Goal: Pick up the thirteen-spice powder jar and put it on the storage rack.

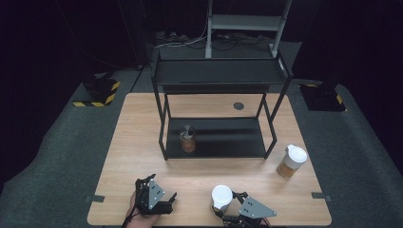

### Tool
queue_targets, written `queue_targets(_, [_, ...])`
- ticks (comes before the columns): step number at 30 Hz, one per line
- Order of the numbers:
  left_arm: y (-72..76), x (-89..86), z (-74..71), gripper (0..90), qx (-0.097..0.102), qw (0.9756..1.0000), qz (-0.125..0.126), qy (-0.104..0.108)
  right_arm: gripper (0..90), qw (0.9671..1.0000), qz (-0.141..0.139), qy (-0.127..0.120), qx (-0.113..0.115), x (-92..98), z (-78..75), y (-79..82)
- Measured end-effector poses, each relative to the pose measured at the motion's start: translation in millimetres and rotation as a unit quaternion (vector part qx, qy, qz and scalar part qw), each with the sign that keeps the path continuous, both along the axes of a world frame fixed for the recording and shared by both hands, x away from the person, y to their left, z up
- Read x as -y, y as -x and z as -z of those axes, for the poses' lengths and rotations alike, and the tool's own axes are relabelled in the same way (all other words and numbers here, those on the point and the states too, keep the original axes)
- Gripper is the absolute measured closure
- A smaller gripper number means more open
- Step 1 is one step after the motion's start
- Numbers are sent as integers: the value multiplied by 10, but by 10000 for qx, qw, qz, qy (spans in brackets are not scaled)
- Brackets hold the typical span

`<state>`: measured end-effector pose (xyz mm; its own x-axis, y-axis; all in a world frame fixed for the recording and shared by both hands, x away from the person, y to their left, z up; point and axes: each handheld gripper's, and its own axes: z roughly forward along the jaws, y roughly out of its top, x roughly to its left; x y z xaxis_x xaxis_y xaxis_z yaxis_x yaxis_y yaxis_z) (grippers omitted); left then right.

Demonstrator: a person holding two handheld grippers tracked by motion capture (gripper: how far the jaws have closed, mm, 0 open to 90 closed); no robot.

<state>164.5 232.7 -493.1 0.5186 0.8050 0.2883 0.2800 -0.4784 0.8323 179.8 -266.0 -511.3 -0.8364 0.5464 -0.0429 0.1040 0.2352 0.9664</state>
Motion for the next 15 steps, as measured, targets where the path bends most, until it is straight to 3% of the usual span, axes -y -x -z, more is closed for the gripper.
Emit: queue_targets(15, [3, 2, 2, 8, 6, 10000, 19, -12, 303, 9999, 92, 74, 96, -40, -13, 52])
